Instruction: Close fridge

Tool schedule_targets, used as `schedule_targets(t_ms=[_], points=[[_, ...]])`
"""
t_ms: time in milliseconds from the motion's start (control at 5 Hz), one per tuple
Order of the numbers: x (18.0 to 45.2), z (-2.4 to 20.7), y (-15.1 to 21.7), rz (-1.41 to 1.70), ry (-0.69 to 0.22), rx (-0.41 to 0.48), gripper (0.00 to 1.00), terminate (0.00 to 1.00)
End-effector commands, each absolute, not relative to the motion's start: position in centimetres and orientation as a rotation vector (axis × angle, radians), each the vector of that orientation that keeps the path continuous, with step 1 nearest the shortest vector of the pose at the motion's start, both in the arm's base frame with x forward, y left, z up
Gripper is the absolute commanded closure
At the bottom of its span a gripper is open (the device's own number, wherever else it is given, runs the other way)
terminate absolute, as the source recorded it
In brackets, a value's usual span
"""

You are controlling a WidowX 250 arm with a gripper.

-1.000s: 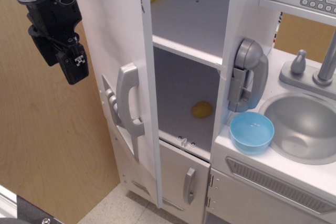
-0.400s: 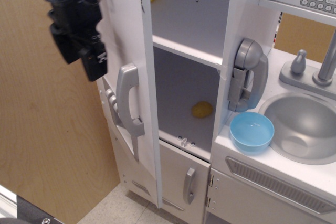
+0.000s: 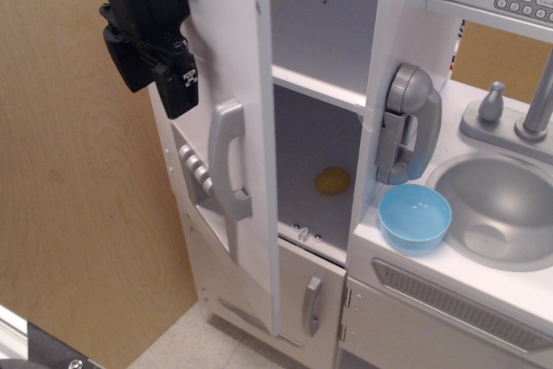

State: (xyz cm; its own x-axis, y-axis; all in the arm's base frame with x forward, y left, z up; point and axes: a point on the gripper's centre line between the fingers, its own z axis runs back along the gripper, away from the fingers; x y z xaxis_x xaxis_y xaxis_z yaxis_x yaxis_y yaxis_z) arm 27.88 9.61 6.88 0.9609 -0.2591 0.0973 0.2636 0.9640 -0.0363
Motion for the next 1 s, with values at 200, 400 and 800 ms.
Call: schedule_targets(t_ms=[200,400,800], points=[[31.3,8.2,8.3,-0.219,-0.121,-0.029,0.0,0.0],[32.0,8.4,8.4,-0.192,-0.117,-0.035,0.0,0.0],[32.9,9.1,8.3,-0.169,-0.126,-0.068,0.0,0.0]])
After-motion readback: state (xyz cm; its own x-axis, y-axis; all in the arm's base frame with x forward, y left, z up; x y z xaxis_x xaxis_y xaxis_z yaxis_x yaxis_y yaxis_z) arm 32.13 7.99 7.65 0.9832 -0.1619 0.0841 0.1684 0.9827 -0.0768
